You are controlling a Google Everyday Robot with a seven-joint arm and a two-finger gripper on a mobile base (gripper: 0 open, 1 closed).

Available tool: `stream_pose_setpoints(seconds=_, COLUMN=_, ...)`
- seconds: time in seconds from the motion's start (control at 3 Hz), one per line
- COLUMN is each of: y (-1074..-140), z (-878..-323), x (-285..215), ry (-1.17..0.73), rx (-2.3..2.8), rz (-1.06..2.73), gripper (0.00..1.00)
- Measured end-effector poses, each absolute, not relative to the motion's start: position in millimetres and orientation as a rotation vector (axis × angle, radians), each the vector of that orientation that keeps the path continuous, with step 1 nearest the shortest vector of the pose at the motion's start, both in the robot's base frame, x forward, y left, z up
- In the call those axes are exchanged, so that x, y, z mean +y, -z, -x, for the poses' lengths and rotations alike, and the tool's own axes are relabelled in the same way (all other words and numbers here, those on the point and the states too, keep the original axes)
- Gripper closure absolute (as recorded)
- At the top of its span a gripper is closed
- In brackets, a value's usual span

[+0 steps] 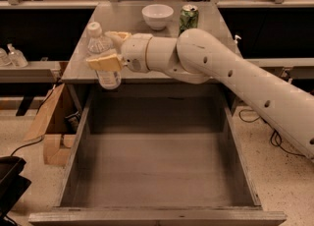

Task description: Place blue plastic bottle into top drawer

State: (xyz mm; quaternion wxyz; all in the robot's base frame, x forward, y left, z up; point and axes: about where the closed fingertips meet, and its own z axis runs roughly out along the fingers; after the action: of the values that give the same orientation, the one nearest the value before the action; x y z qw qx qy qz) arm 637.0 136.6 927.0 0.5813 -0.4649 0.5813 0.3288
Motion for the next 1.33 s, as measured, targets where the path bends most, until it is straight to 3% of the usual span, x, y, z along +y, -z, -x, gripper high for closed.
stream_pose_setpoints(seconds=1.0, y=-937, z=-635, x=139, ry=-0.766, rx=1.355, rz=1.093, gripper=0.98)
stream_pose_setpoints(seconds=1.33, y=-967, z=-631, x=123, ry=-0.761, rx=1.349, rz=1.071, gripper=1.0)
